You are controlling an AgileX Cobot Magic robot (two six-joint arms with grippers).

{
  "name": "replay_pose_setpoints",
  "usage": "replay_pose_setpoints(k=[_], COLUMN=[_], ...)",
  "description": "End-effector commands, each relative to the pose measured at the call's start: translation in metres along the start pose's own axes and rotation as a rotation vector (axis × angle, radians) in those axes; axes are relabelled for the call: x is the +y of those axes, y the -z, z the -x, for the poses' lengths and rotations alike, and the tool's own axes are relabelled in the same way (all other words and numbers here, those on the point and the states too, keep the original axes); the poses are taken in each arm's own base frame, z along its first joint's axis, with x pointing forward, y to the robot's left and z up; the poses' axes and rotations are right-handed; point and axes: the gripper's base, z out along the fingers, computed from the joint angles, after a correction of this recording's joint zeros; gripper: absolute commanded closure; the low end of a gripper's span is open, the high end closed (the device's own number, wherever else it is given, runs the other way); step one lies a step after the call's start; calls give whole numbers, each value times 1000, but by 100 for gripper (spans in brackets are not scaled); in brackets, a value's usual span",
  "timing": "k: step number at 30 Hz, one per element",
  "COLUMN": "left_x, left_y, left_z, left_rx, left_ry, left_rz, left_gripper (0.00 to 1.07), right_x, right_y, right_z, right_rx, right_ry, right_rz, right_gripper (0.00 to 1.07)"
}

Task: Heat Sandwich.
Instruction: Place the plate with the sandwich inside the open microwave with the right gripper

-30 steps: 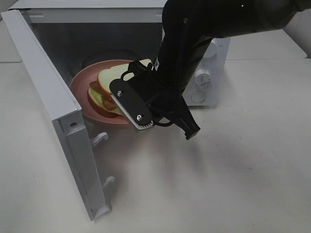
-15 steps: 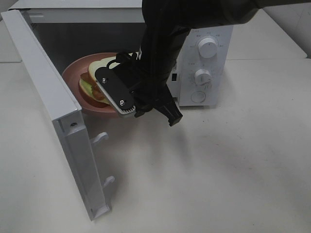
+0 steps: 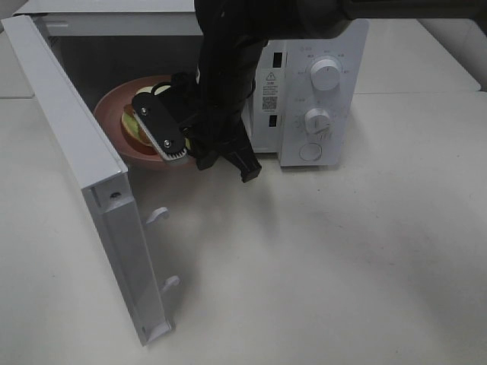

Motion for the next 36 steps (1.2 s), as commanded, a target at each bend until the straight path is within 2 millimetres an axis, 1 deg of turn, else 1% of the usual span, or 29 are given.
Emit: replay_pose_setpoints(k=[1,3,6,9,10,15,28,33,34,36], left_x=[-1,-1,-1,-1,-1,-1,-1,-1,-1,-1], left_y=[3,3,3,3,3,3,3,3,3,3], left_z=[-1,-1,-1,-1,-1,-1,-1,-1,-1,-1], left_rx=[-29,-29,-29,-29,-29,-29,-29,-29,-29,-29], left_ry=[5,5,5,5,5,5,5,5,5,5], left_rz=[1,1,1,1,1,1,1,1,1,1], left_gripper=[9,9,9,9,9,9,9,9,9,9], right_x=[-13,-15,-24,-27,-30,-39,-55,-64,-66,-67], right_y=[4,3,1,-2,-5,-11,-26,-31,-32,-34], right_z=[2,3,3,4,4,5,2,1,-3,-4], right_rx=[-1,0,-1,0,0,4,44,33,33,32], right_ry=[-14,-19,-49,-49,-50,-79,-112,-139,-154,-162], right_rz=[-41,-41,-62,-60,-57,-75,-128,-185,-194,-194], right_gripper=[107,107,107,107,107,107,107,107,107,107])
